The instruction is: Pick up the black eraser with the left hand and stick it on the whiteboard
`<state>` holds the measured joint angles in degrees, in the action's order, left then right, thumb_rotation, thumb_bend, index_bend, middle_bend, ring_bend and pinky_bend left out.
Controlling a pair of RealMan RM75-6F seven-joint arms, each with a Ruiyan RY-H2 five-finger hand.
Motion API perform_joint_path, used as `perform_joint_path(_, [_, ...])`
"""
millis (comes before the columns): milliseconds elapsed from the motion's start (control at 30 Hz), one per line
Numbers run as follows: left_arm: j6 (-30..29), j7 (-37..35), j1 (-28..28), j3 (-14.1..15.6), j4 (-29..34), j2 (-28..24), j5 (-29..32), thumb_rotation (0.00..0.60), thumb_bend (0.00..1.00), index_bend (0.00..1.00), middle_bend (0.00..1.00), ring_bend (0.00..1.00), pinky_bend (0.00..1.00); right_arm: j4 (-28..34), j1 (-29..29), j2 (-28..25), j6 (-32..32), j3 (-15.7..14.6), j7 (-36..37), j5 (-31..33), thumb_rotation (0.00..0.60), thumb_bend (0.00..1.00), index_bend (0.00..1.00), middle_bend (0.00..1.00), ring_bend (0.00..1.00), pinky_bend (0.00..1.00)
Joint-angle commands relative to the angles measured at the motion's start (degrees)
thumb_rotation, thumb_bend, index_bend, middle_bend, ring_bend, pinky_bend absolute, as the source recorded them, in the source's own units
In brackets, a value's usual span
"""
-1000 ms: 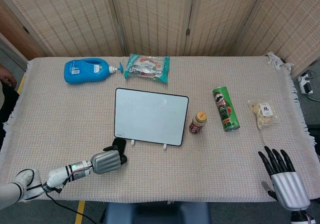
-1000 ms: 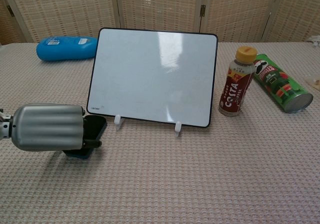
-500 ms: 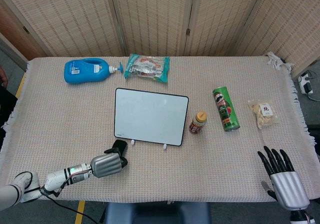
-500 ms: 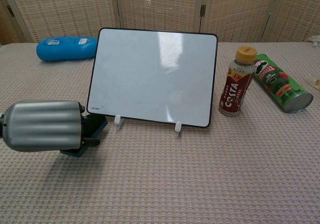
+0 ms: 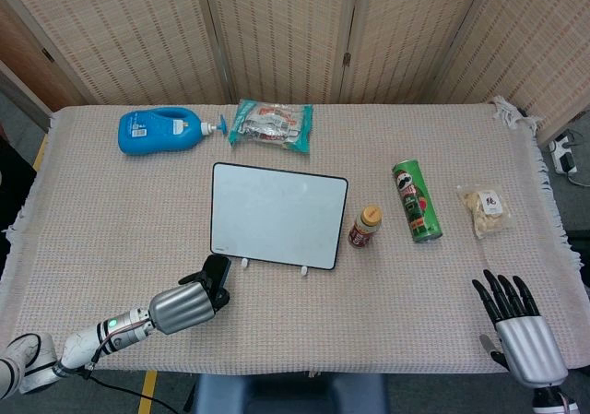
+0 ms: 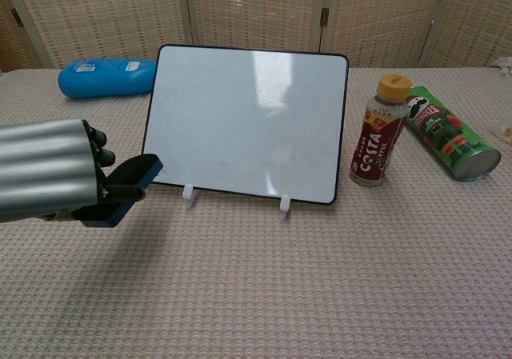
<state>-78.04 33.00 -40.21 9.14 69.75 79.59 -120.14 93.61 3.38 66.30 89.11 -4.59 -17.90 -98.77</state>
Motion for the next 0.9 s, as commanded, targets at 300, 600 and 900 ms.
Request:
perform_joint_path(300, [-1.7, 11.6, 4.7, -7.2, 1.1, 6.1, 6.3, 0.6, 0.19, 0.63, 1.0, 0.84, 0.88, -0.2, 0.3, -0.4, 0.9, -0.2, 1.0, -0.9, 0.6, 0.29, 0.0, 0.0, 0.03, 0.0])
perform_joint_path(600, [1.4, 26.3, 6.1, -13.5, 2.2, 16.5, 12.8, 0.6, 0.19, 0.63, 1.0, 0.84, 0.88, -0.2, 0.4, -1.1, 1.6, -0.1, 2.3, -1.1, 0.6, 0.29, 0.0, 0.0, 0.03, 0.0])
perform_joint_path(900, [2.1, 38.2, 4.4, -17.5, -3.8, 27.9, 14.8, 0.6, 0.19, 0.63, 1.0, 0.85, 0.88, -0.3, 0.9, -1.9, 3.0, -0.5, 4.0, -2.3, 0.6, 0.29, 0.0, 0.0, 0.03, 0.0])
